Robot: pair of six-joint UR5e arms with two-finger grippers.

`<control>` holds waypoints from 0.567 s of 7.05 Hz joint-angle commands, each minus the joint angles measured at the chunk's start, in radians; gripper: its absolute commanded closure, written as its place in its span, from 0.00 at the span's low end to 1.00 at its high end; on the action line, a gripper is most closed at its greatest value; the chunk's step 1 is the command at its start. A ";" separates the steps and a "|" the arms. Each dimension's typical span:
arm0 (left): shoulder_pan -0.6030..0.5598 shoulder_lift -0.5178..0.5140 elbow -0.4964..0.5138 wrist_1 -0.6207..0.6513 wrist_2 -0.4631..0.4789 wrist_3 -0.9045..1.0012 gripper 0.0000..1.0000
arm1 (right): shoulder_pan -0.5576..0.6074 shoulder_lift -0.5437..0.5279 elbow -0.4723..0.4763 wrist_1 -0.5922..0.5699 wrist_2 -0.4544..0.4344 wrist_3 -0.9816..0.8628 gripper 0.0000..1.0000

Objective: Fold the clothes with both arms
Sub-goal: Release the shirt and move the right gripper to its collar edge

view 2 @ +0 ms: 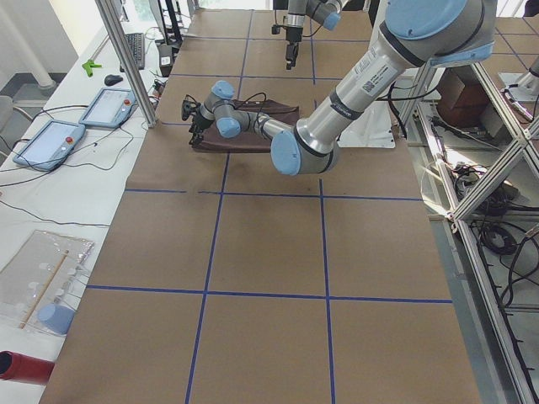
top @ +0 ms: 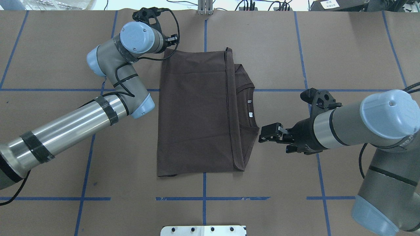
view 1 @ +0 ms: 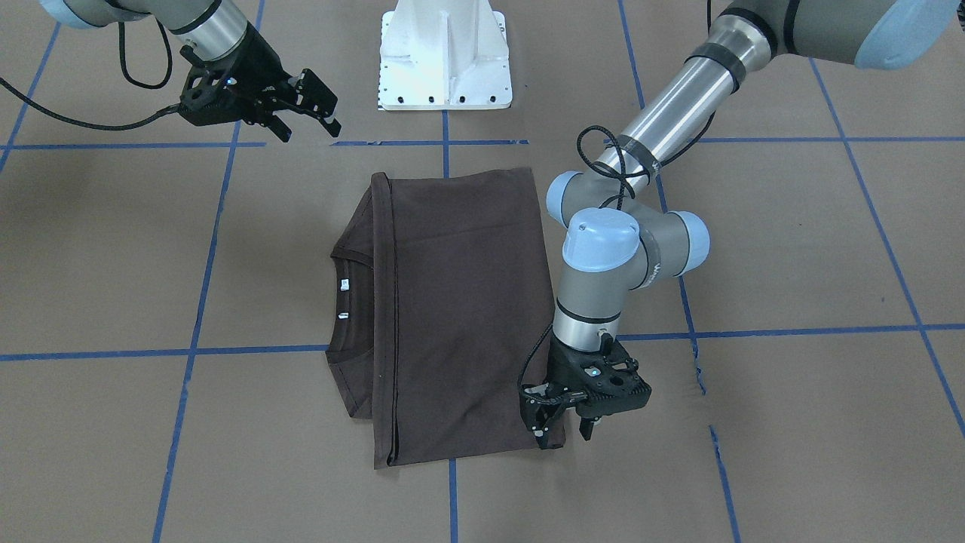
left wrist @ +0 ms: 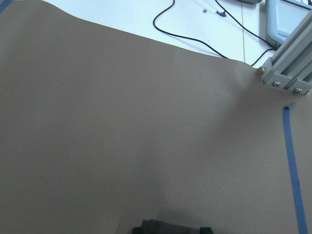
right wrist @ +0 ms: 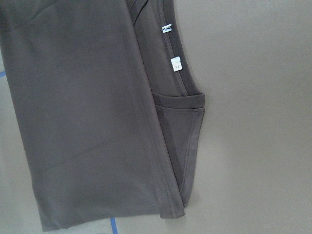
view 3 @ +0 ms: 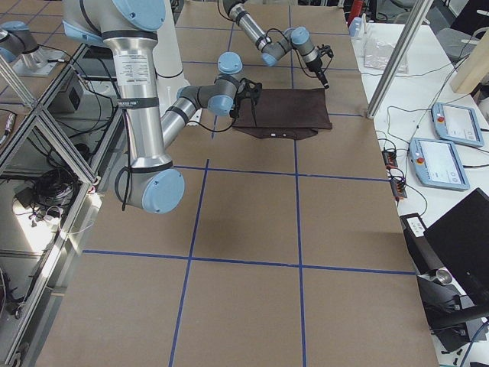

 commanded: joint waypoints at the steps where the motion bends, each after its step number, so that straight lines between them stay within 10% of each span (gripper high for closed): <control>1: -0.031 0.025 -0.150 0.183 -0.123 0.067 0.00 | 0.006 0.136 -0.097 -0.144 -0.030 -0.056 0.00; 4: -0.027 0.234 -0.612 0.430 -0.133 0.082 0.00 | -0.023 0.339 -0.275 -0.347 -0.058 -0.193 0.00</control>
